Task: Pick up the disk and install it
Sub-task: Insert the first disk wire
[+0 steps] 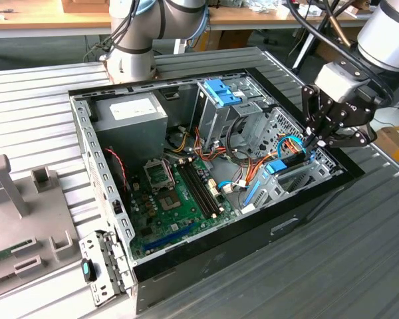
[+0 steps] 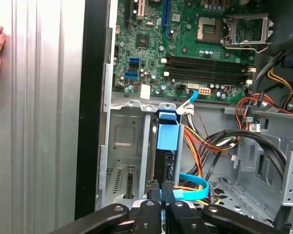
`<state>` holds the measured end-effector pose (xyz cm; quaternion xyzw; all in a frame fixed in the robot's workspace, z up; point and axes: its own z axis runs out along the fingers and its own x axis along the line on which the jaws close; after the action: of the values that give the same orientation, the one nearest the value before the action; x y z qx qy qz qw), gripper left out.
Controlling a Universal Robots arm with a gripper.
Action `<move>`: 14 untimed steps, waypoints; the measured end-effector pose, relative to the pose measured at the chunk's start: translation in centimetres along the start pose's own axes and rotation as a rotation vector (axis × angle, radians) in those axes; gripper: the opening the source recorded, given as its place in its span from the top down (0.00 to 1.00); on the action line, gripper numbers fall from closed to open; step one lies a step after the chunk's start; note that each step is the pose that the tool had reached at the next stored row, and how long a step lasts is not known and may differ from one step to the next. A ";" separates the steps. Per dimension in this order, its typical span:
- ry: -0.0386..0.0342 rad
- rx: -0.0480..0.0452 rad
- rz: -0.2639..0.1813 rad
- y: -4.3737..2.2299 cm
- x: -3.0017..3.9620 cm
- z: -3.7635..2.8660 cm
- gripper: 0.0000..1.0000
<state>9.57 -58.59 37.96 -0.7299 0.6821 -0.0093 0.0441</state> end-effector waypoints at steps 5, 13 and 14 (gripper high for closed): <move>0.0147 -0.0015 0.002 -0.49 0.04 0.03 0.84; 0.0160 -0.0016 0.002 -1.07 0.37 0.55 0.58; 0.0162 -0.0016 0.002 -1.06 0.55 0.55 0.58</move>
<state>10.70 -59.04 37.47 -0.7290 0.6833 -0.0146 0.0380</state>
